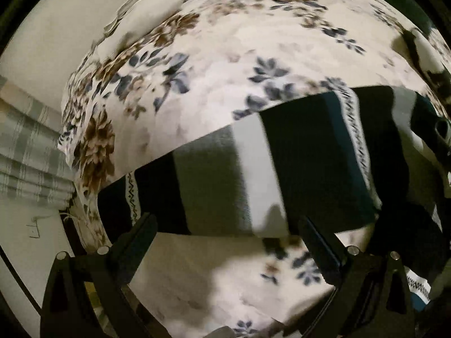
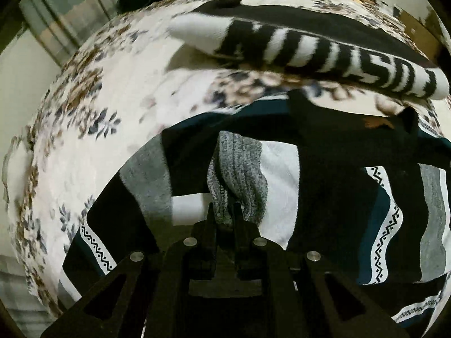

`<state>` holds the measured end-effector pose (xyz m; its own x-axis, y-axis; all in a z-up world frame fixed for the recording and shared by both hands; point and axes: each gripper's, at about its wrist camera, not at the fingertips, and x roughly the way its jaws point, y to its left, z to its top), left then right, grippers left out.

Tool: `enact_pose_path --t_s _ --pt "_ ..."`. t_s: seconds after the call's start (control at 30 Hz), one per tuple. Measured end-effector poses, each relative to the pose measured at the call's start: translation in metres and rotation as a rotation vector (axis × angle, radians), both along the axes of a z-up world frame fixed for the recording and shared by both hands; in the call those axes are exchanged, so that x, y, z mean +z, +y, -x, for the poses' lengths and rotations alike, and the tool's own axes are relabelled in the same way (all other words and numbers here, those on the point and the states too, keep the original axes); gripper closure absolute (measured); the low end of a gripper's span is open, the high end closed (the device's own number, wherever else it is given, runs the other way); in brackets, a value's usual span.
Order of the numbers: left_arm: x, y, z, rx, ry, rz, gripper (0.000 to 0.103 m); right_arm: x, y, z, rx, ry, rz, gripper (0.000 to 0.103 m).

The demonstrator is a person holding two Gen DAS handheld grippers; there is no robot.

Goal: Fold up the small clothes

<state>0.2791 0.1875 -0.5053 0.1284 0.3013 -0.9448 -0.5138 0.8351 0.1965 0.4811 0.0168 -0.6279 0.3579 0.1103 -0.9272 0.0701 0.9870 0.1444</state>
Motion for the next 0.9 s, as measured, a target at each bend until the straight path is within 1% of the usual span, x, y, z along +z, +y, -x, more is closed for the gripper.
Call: enact_pose_path --t_s 0.03,0.07,0.1,0.13,0.2,0.23,0.3,0.33,0.4,0.43,0.5,0.53,0.57,0.63,0.67,0.7,0.73,0.77,0.8,0.83,0.87,0.9 --pt "0.000 0.003 0.001 0.009 0.001 0.010 0.000 -0.002 0.006 -0.001 0.018 0.020 0.012 0.093" --pt "0.000 0.007 0.003 0.018 0.000 0.022 0.000 -0.009 0.009 -0.001 0.029 0.055 0.003 0.089" --pt "0.001 0.014 0.007 0.031 -0.007 0.033 0.000 -0.009 0.006 0.000 0.028 0.075 -0.042 0.086" --pt "0.003 0.021 0.012 0.045 -0.018 0.043 0.000 -0.007 -0.002 0.003 0.025 0.090 -0.131 0.079" --pt "0.006 0.034 0.022 0.077 -0.034 0.079 0.000 0.004 -0.024 0.012 -0.005 0.092 -0.298 0.040" --pt "0.006 0.042 0.030 0.099 -0.046 0.106 0.000 0.014 -0.039 0.023 -0.043 0.071 -0.331 0.033" --pt "0.004 0.061 0.048 0.162 -0.068 0.183 0.000 0.027 -0.061 0.041 -0.082 0.051 -0.338 0.030" --pt "-0.001 0.073 0.061 0.210 -0.082 0.239 0.000 0.033 -0.072 0.050 -0.101 0.047 -0.321 0.029" --pt "-0.013 0.094 0.086 0.317 -0.102 0.337 0.000 0.042 -0.089 0.067 -0.130 0.035 -0.260 0.027" --pt "-0.018 0.100 0.095 0.363 -0.112 0.370 0.000 0.043 -0.097 0.077 -0.140 0.033 -0.220 0.027" --pt "-0.035 0.117 0.121 0.495 -0.148 0.435 0.000 0.041 -0.108 0.085 -0.161 0.034 -0.169 0.027" --pt "-0.046 0.125 0.132 0.563 -0.152 0.465 0.000 0.036 -0.113 0.089 -0.173 0.050 -0.144 0.027" --pt "-0.056 0.132 0.142 0.626 -0.158 0.491 0.001 0.033 -0.117 0.089 -0.186 0.065 -0.133 0.027" --pt "-0.074 0.146 0.160 0.764 -0.210 0.546 0.001 0.027 -0.123 0.090 -0.217 0.082 -0.123 0.027" --pt "-0.080 0.151 0.165 0.815 -0.226 0.562 0.001 0.024 -0.126 0.092 -0.226 0.085 -0.122 0.027" --pt "-0.087 0.159 0.171 0.880 -0.263 0.586 0.001 0.023 -0.128 0.093 -0.235 0.085 -0.128 0.027" --pt "-0.090 0.163 0.173 0.915 -0.287 0.592 0.001 0.021 -0.129 0.094 -0.246 0.086 -0.137 0.027" --pt "-0.092 0.169 0.174 0.946 -0.302 0.578 0.001 0.021 -0.129 0.094 -0.249 0.089 -0.141 0.027" --pt "-0.091 0.174 0.174 0.968 -0.321 0.564 0.001 0.021 -0.127 0.094 -0.251 0.093 -0.144 0.027" --pt "-0.090 0.179 0.175 0.977 -0.336 0.555 0.004 0.021 -0.123 0.093 -0.248 0.095 -0.144 0.027" --pt "-0.088 0.185 0.173 0.976 -0.346 0.536 0.007 0.022 -0.120 0.093 -0.239 0.095 -0.145 0.027" --pt "-0.083 0.191 0.171 0.955 -0.362 0.513 0.012 0.023 -0.117 0.093 -0.226 0.093 -0.144 0.027"
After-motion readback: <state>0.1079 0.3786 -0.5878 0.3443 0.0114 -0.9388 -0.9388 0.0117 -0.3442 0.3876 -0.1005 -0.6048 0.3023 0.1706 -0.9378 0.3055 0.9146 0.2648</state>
